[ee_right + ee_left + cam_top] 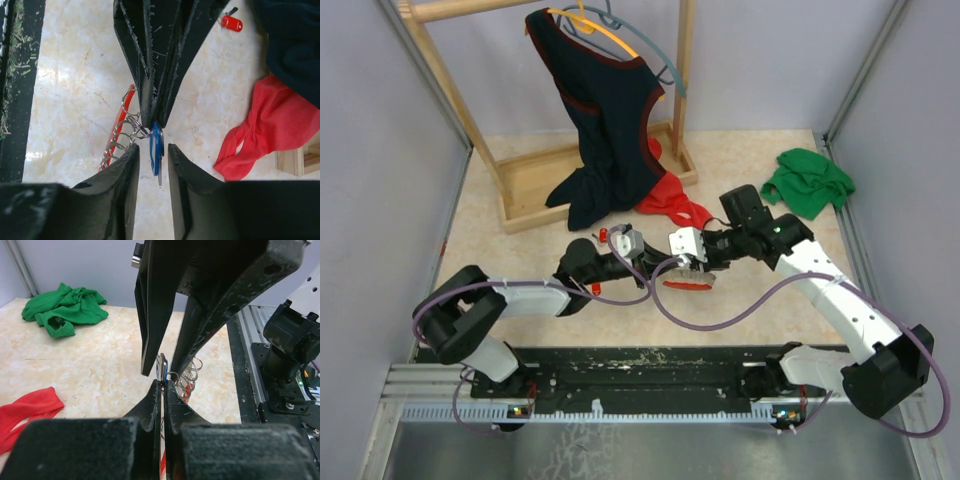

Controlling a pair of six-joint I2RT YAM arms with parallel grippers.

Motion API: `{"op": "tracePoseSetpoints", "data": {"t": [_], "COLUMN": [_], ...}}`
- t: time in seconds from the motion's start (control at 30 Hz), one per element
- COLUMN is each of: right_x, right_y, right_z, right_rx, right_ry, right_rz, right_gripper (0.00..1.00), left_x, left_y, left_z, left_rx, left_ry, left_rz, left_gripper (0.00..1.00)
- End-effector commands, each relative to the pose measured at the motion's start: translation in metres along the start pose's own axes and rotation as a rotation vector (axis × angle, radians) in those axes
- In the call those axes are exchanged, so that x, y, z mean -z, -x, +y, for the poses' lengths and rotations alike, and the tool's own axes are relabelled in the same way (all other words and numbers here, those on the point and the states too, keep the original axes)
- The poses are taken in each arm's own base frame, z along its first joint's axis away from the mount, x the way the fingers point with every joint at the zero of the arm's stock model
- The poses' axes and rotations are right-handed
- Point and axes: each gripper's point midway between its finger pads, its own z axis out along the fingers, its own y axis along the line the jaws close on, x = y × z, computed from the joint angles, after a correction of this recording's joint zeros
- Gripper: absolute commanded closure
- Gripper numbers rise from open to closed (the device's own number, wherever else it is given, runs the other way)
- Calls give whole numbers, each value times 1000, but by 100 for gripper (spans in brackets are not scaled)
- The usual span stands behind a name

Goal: Remove the keys from the keyring

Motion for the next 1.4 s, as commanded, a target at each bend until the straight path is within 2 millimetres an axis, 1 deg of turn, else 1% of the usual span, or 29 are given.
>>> {"op": "tracePoseSetpoints", "data": {"t": [0.0, 0.23, 0.43, 0.6, 0.8, 0.87, 0.97, 1.13, 1.23, 1.37], "right_x": [10, 14, 20, 13, 4, 4, 5, 7, 10, 15], "right_y": [23, 19, 23, 32, 32, 33, 36, 38, 38, 38], "right_z": [-16, -22, -27, -21, -19, -17, -17, -17, -16, -19], "right_rx": [-13, -77, -149, -182, -237, -241, -241, -228, -213, -205], "right_ry": [-34, -46, -48, 0, 36, 49, 55, 54, 51, 30], "right_rz": [-100, -153, -284, -390, -424, -435, -448, -448, -439, -404], "right_gripper": [67, 59, 56, 52, 53, 58, 70, 83, 99, 100], "left_x": [2, 10, 17, 21, 23, 24, 25, 25, 26, 27], "left_y": [26, 35, 42, 48, 54, 56, 56, 55, 54, 49], "left_z": [3, 3, -4, -8, -9, -9, -9, -8, -7, -3], "left_rx": [-44, -32, -17, -3, 0, 2, 1, 4, 5, 9], "left_ry": [25, 39, 11, 1, 0, 2, 1, 2, 8, 17], "left_rz": [-89, -141, -185, -216, -240, -244, -245, -238, -234, -214], "left_gripper": [100, 100, 100, 100, 100, 100, 100, 100, 100, 100]}}
